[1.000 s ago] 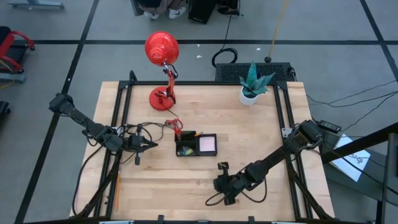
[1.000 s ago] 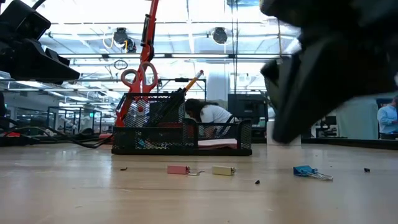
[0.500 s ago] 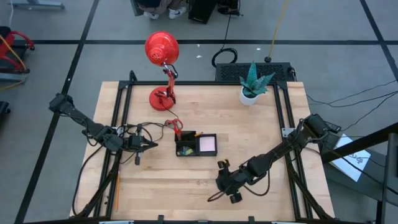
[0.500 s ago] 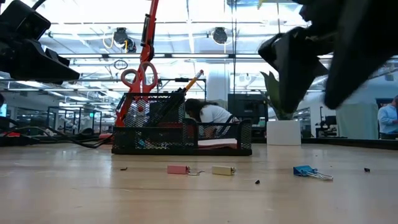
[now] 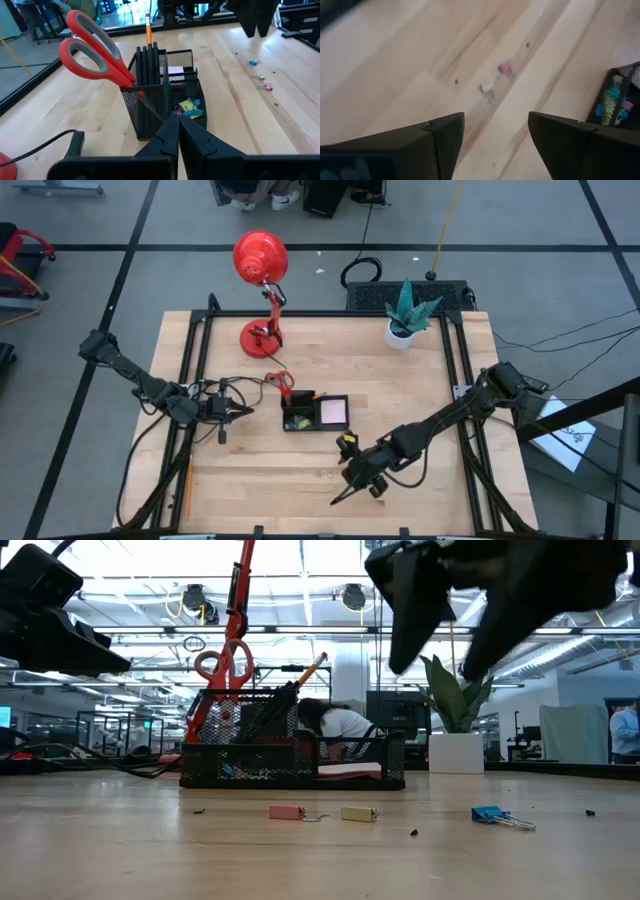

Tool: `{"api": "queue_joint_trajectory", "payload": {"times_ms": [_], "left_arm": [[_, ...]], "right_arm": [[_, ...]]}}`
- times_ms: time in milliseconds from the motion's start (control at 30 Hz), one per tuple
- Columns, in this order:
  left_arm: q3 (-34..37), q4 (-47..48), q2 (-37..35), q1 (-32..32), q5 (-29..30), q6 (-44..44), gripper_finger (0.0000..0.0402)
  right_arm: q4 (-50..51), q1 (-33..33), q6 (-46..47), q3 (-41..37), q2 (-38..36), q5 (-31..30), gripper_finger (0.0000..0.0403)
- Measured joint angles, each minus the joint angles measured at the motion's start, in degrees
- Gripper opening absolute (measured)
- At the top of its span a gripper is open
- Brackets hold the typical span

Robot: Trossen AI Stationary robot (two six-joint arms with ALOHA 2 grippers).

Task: Pick and place office supplies into organizer
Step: Put the blue binder clip into the black desk organizer

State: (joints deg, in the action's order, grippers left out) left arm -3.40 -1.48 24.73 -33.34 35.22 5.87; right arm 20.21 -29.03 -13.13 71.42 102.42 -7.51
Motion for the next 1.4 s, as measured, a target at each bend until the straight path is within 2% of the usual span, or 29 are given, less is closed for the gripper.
{"api": "queue_joint_trajectory", "payload": {"times_ms": [100,167,333,533,767,933,1233,1400], "left_arm": [[0.0,0.1,0.0,0.0,0.0,0.2,0.0019],[0.0,0.2,0.0,0.0,0.0,0.2,0.0019],[0.0,1.5,0.0,0.0,0.0,0.7,0.0019],[0.0,2.6,0.0,0.0,-0.1,2.2,0.0019],[0.0,2.1,0.0,0.0,-0.1,1.3,0.0019],[0.0,2.2,0.0,0.0,-0.7,-0.1,0.0019],[0.0,1.8,0.0,0.0,-0.7,-2.6,0.0019],[0.0,3.5,0.0,0.0,-0.9,-3.9,0.0019]], "right_arm": [[1.9,-0.2,-2.4,0.0,1.2,-0.1,0.0222],[1.8,-0.3,0.2,0.0,1.6,-0.6,0.0228],[0.1,-0.1,20.6,0.0,1.6,-1.8,0.0235],[-0.2,-2.2,43.2,0.0,1.9,0.3,0.0229],[-0.5,-4.3,64.9,0.0,1.9,0.0,0.0219],[-0.6,-4.7,73.5,0.0,2.6,-4.2,0.0217],[0.6,-5.1,91.1,0.0,8.0,-2.9,0.0217],[1.1,-4.8,96.3,0.0,8.1,-6.2,0.0217]]}}
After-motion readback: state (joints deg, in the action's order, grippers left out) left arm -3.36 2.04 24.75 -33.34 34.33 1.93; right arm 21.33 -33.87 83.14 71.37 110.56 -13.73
